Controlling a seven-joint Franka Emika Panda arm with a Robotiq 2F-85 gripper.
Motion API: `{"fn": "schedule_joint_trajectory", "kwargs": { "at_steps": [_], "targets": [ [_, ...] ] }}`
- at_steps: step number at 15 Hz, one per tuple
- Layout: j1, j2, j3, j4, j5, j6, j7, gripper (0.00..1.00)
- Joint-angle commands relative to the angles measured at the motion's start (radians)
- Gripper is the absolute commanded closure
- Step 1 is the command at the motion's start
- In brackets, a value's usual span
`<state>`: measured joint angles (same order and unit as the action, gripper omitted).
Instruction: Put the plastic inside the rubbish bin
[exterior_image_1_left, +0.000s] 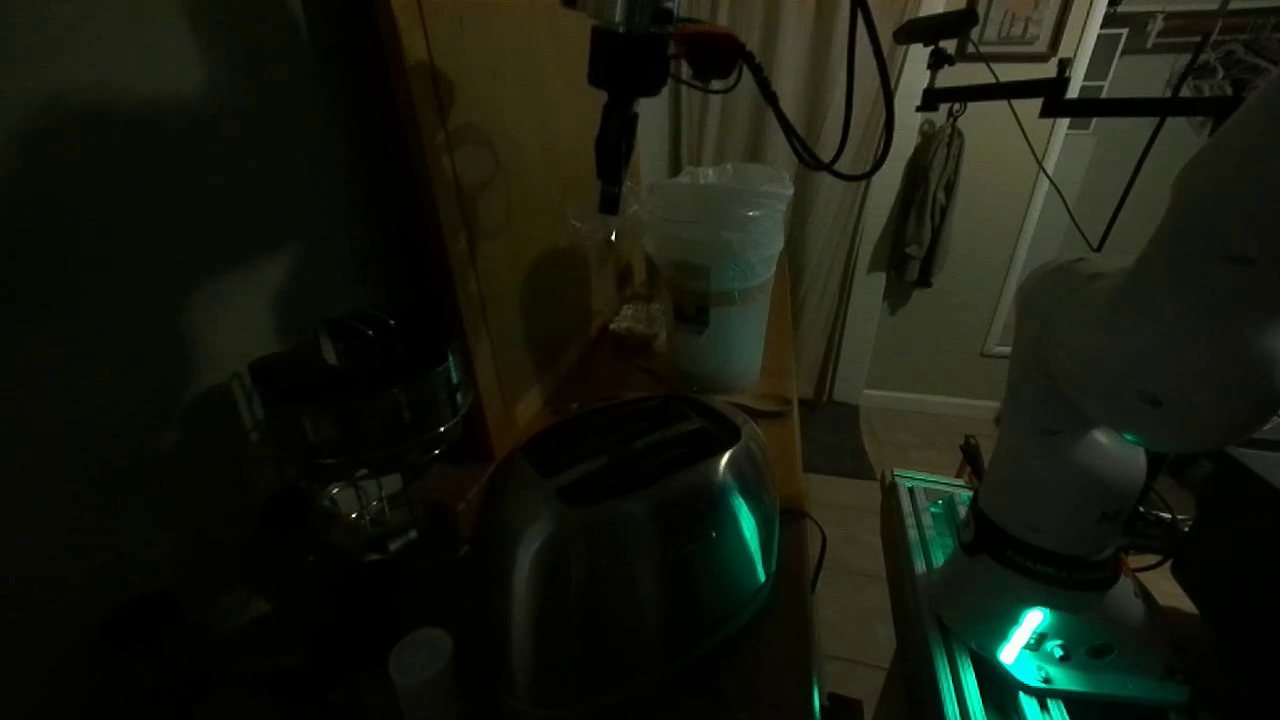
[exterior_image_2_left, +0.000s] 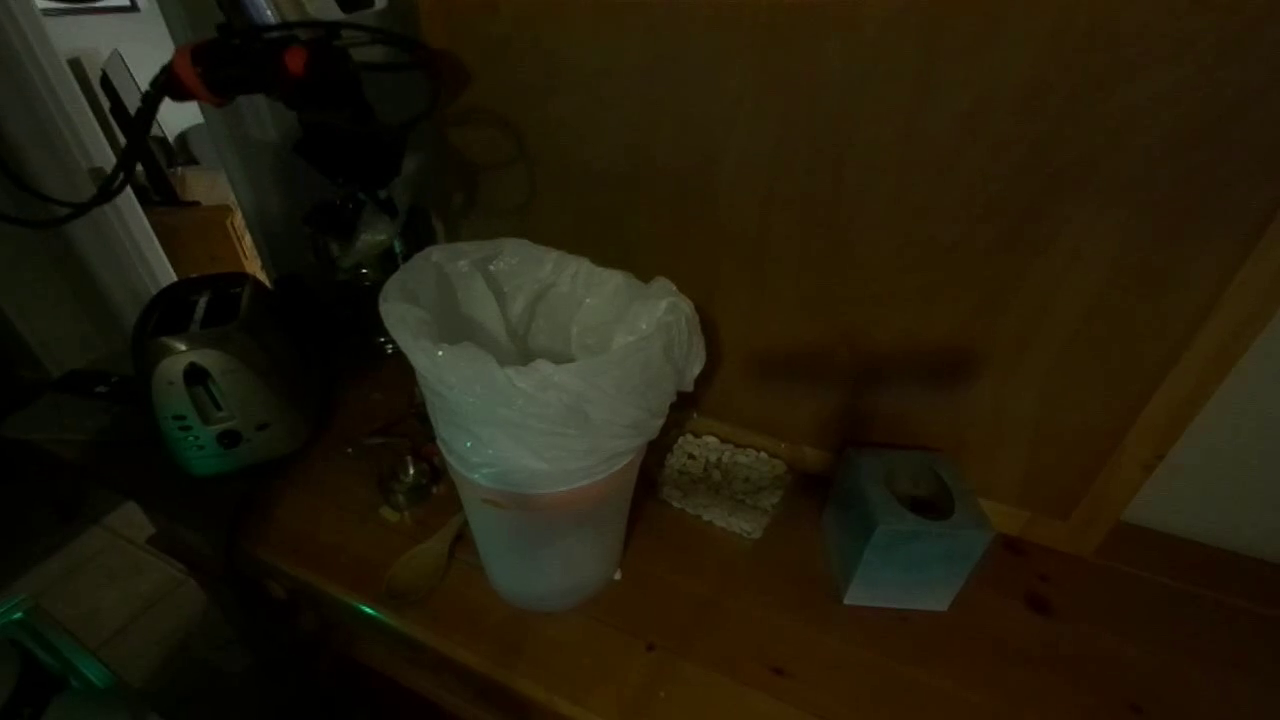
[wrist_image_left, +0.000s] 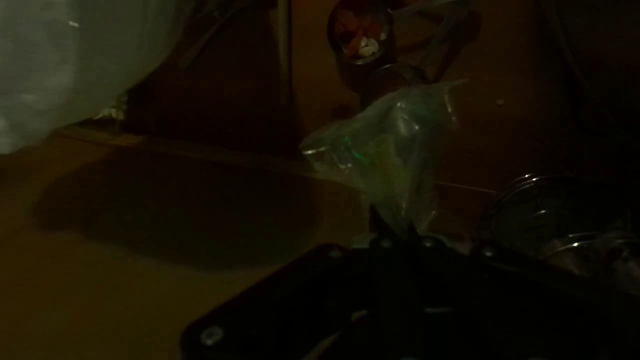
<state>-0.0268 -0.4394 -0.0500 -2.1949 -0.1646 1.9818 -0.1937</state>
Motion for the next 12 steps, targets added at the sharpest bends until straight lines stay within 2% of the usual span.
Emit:
{"fn": "schedule_joint_trajectory", "kwargs": {
  "at_steps": [1,6,12],
  "targets": [
    [-0.048,-0.043,0.002,0.081,-0.075,-0.033,0.052,1.0],
    [-0.136,-0.032,0.039,0.202,-0.252,-0.058,0.202,1.0],
    [-0.187,0.004,0.036,0.285,-0.333,-0.205,0.318,1.0]
  ]
}}
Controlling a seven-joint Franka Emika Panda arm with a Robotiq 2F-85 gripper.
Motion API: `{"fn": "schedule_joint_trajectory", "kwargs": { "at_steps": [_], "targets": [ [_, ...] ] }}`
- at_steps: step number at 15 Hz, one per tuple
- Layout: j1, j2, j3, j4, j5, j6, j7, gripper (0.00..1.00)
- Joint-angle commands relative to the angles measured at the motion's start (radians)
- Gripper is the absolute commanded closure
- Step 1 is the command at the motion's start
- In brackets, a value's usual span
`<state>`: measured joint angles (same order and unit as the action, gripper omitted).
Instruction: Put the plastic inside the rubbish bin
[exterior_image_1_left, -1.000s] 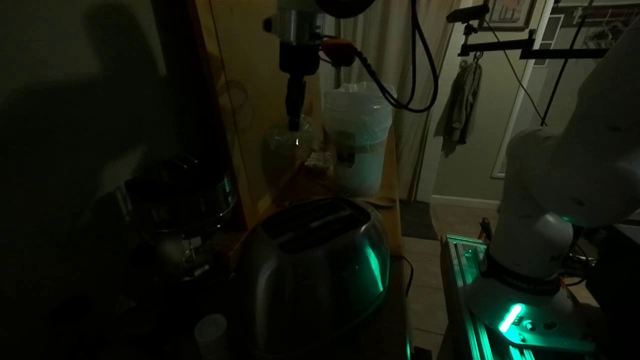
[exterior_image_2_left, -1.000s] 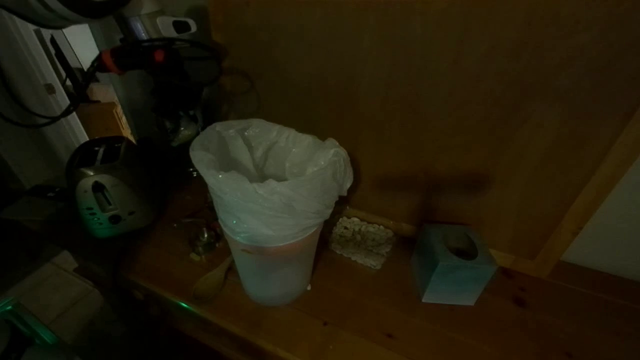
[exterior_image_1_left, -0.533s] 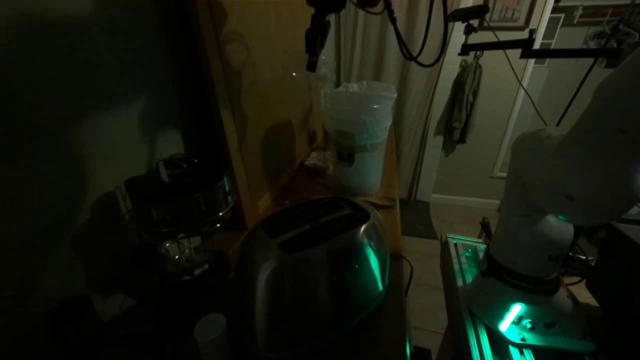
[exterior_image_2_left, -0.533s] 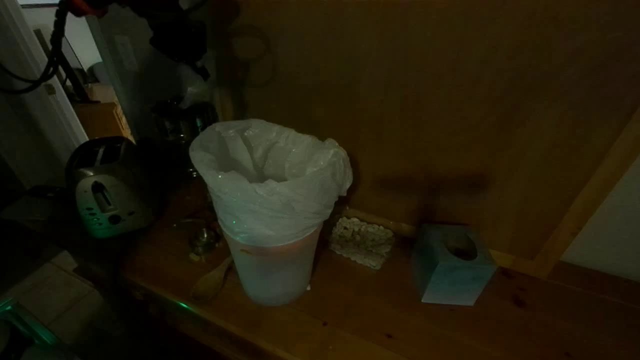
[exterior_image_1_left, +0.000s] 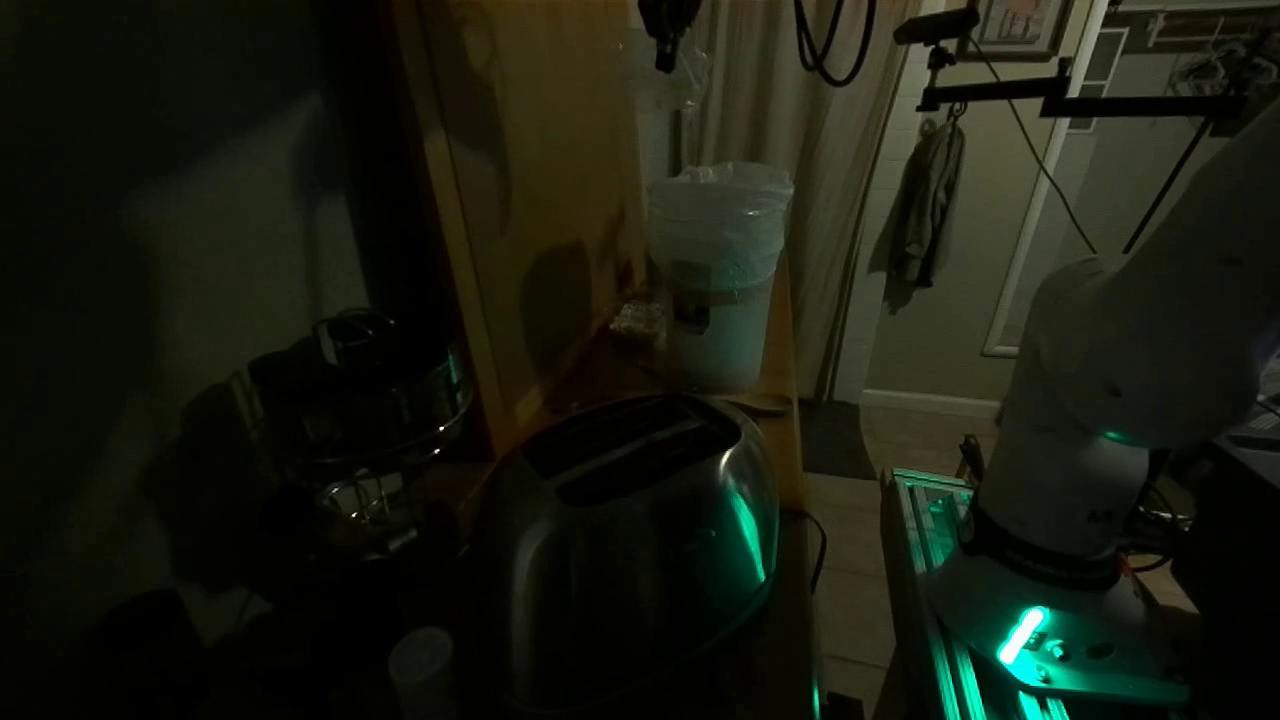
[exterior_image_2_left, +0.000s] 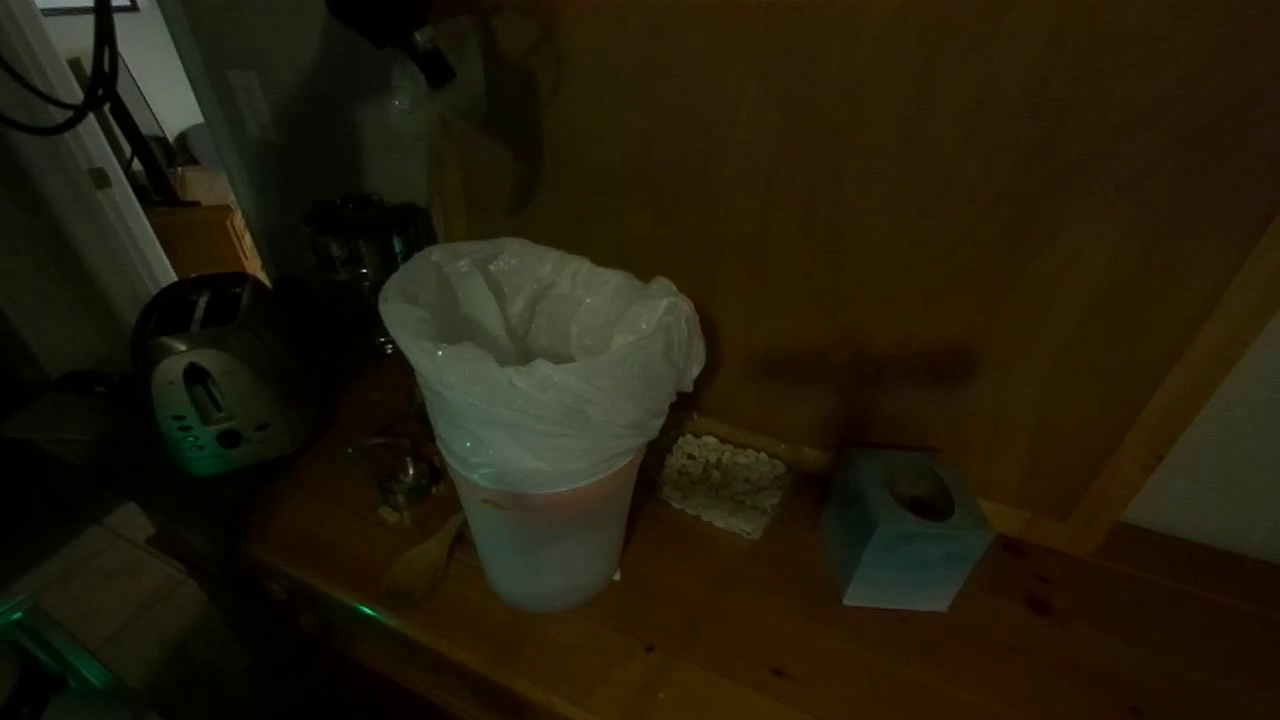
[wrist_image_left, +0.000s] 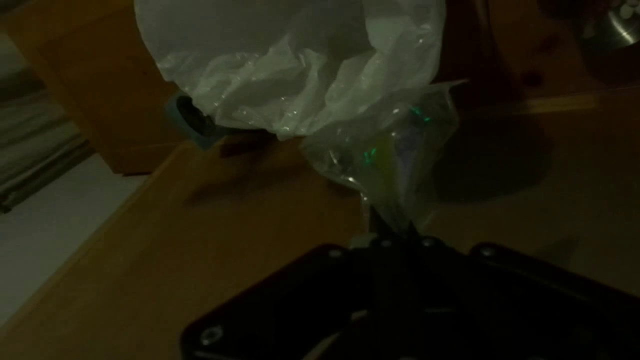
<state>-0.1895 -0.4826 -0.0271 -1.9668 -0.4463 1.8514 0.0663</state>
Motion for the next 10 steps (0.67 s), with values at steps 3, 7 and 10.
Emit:
{"fn": "schedule_joint_trajectory", "kwargs": {
  "at_steps": [3,7,10],
  "targets": [
    [-0.023,0.071,0.002,0.073,-0.061,-0.104,0.085,1.0],
    [-0.02,0.112,-0.005,0.084,-0.069,-0.1,0.12,1.0],
    [-0.019,0.131,-0.014,0.102,-0.044,-0.143,0.147,1.0]
  ]
}}
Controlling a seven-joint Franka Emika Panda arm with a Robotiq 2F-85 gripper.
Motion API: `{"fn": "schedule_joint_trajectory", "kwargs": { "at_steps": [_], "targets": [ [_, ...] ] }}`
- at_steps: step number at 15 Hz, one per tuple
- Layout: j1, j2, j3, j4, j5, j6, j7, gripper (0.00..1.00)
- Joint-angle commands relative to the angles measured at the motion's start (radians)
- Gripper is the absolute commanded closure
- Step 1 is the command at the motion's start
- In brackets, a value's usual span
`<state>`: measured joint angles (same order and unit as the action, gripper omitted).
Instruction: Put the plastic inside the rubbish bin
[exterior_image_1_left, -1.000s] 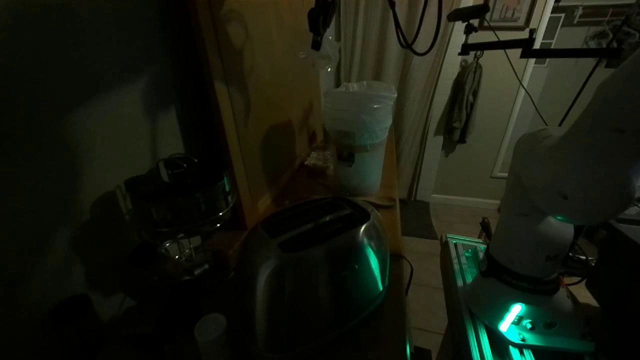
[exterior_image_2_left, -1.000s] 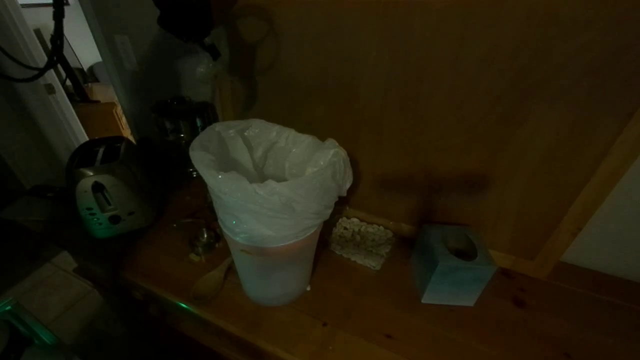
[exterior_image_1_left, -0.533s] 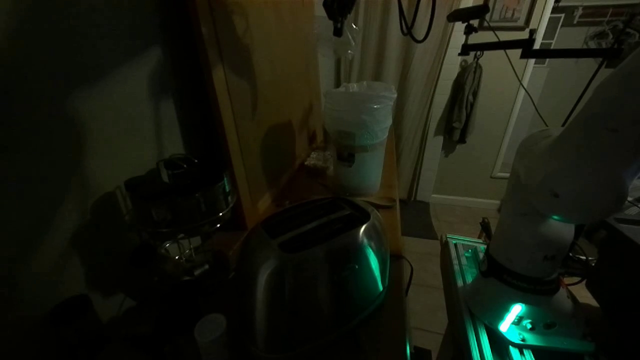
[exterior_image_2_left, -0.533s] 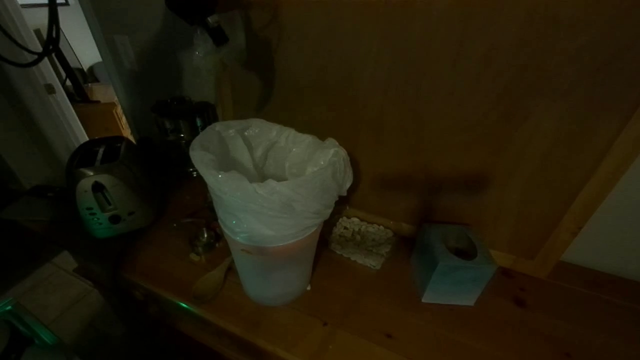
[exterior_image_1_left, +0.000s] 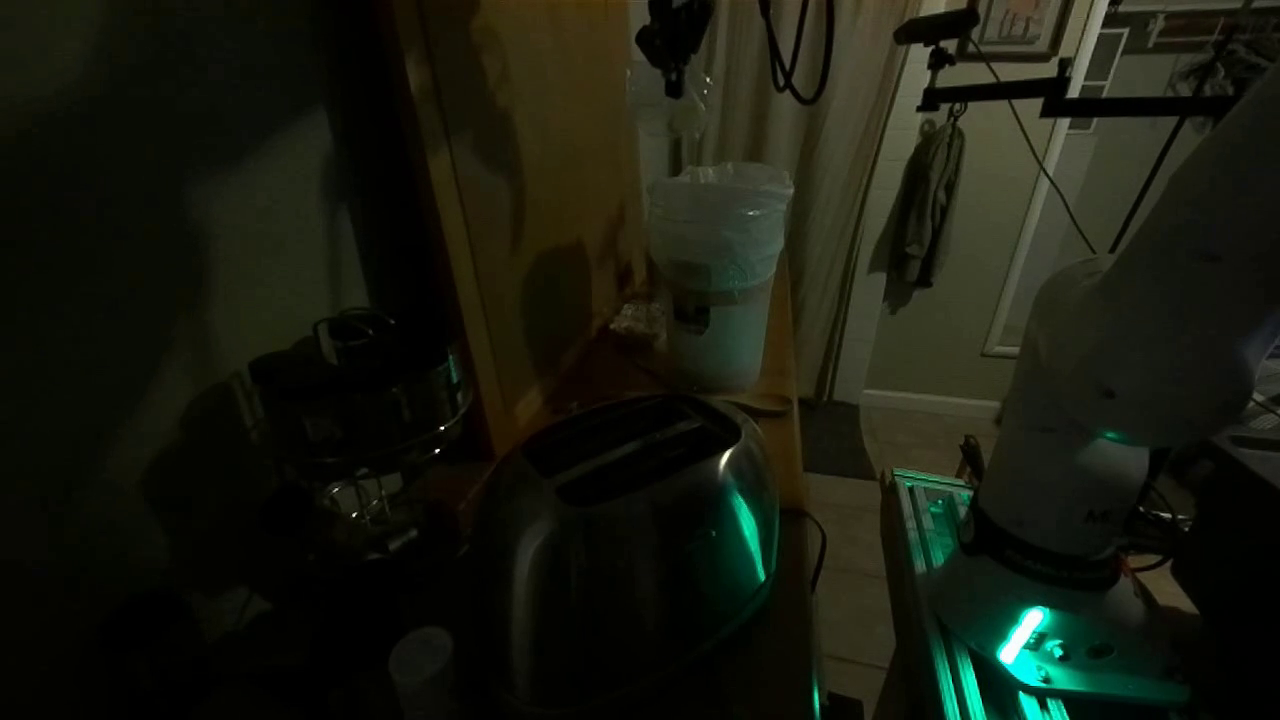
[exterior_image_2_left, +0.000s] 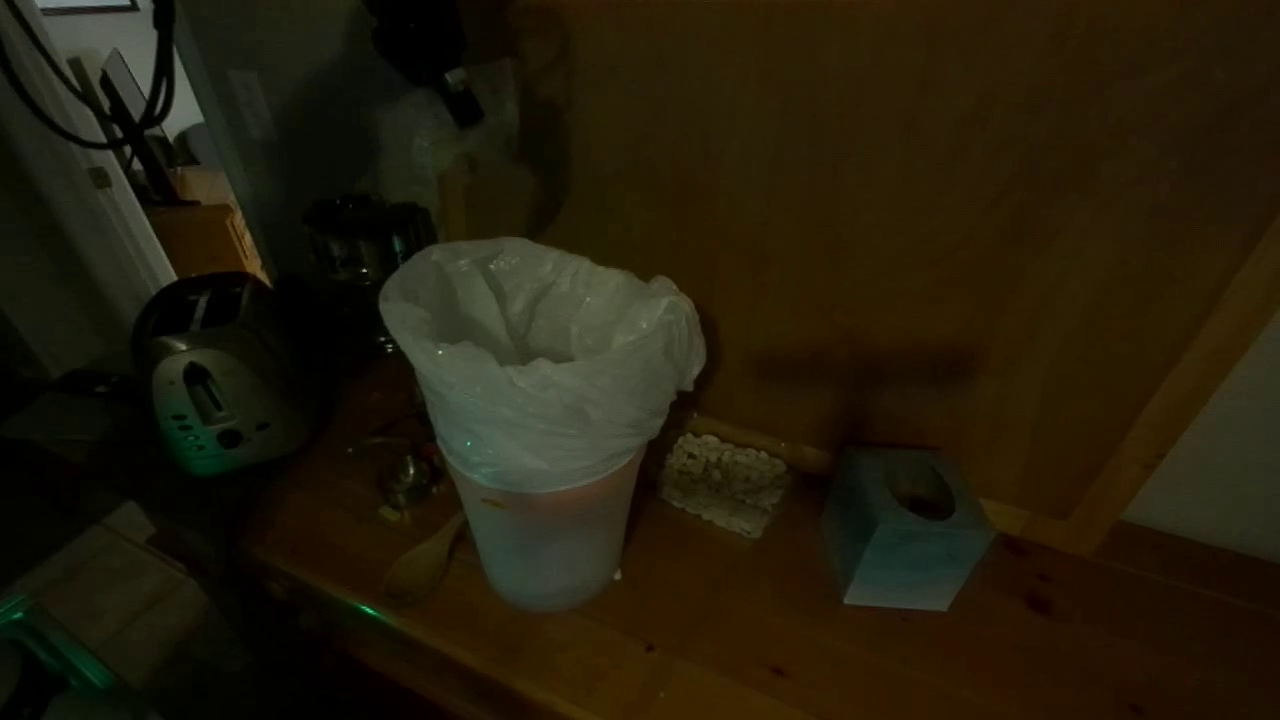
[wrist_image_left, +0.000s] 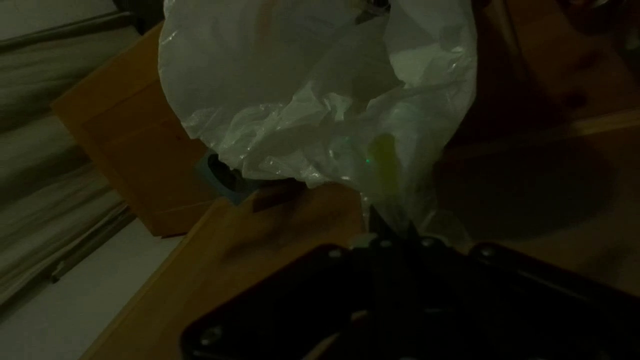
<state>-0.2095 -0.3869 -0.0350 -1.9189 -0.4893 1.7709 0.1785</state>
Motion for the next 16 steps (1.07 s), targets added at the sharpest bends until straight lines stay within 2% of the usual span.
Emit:
{"fn": "schedule_joint_trajectory", "kwargs": {
  "at_steps": [1,7,14,16],
  "targets": [
    [0.004,0.039,-0.008,0.06,0.011,-0.084,0.045,1.0],
    [0.009,0.064,-0.003,0.101,0.004,-0.21,0.114,1.0],
    [0.003,0.077,0.001,0.113,-0.031,-0.191,0.246,1.0],
    [0.011,0.075,-0.002,0.111,-0.042,-0.172,0.225,1.0]
  ]
}}
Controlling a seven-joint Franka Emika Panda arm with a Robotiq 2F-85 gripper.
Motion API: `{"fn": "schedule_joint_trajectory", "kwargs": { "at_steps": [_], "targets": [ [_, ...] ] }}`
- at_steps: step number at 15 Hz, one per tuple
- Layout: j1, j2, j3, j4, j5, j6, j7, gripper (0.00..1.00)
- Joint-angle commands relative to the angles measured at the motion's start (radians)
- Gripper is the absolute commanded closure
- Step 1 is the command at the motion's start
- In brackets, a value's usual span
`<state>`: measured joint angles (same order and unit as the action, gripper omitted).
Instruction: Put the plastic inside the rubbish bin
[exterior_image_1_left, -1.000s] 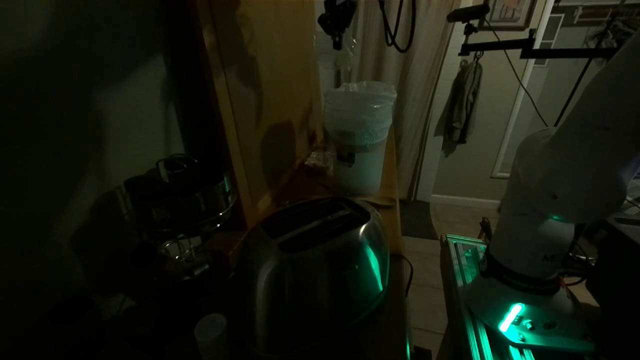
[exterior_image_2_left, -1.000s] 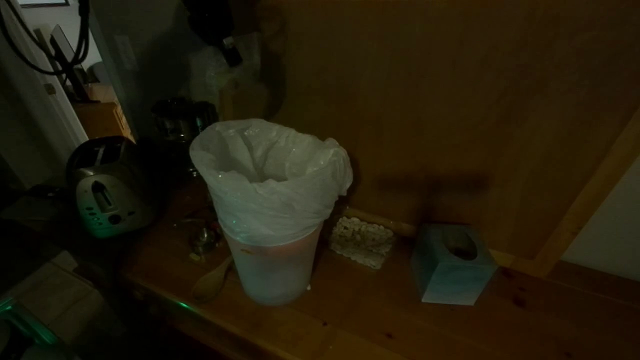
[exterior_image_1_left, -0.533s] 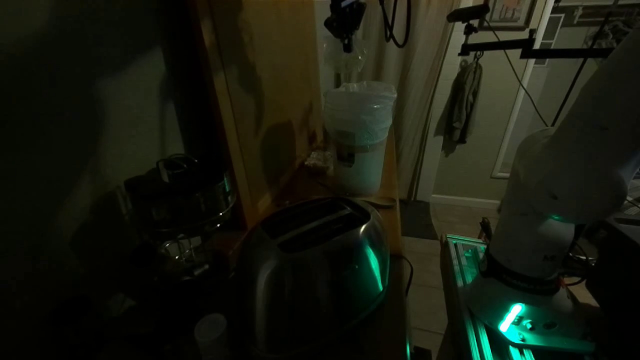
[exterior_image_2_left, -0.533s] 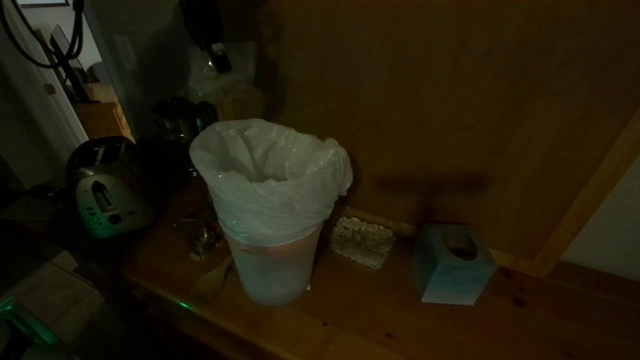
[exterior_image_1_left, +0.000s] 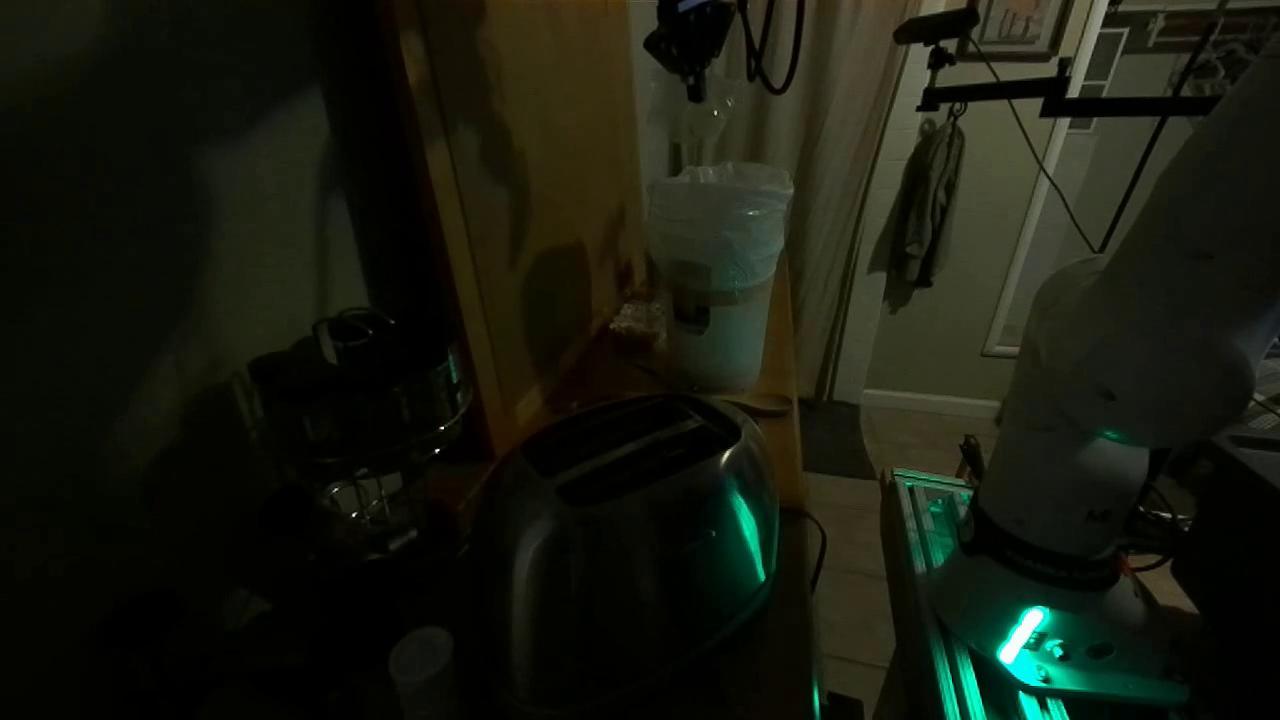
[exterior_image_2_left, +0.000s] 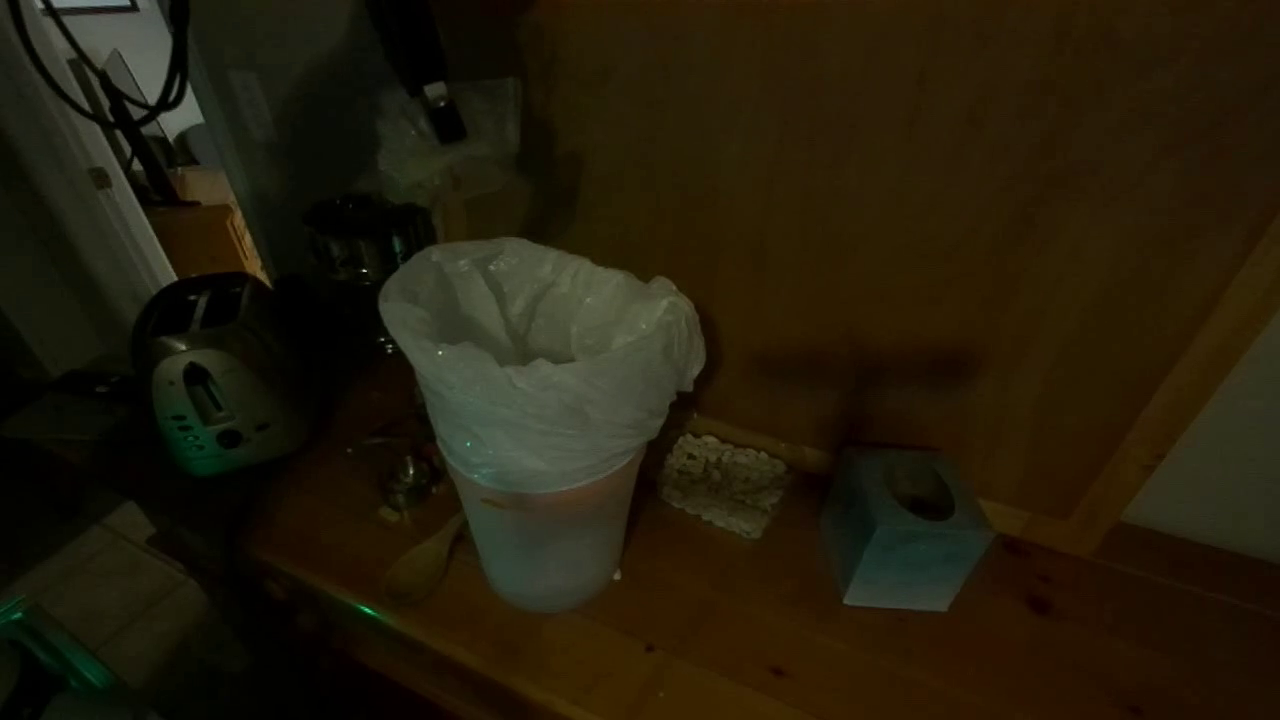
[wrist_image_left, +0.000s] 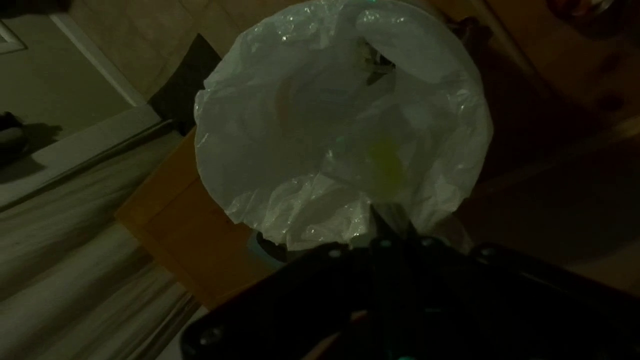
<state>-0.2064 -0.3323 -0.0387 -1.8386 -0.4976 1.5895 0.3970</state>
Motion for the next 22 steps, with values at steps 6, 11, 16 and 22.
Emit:
{"fn": "schedule_joint_trajectory", "kwargs": {
  "at_steps": [6,11,16,22],
  "targets": [
    [0.015,0.004,-0.006,0.008,-0.006,0.015,-0.006,0.99],
    [0.015,0.004,-0.006,0.008,-0.006,0.015,-0.007,0.99],
    [0.013,0.026,-0.013,0.002,-0.01,0.069,0.006,1.0],
    [0.013,0.075,-0.017,-0.035,-0.04,0.182,-0.017,1.0]
  ]
}}
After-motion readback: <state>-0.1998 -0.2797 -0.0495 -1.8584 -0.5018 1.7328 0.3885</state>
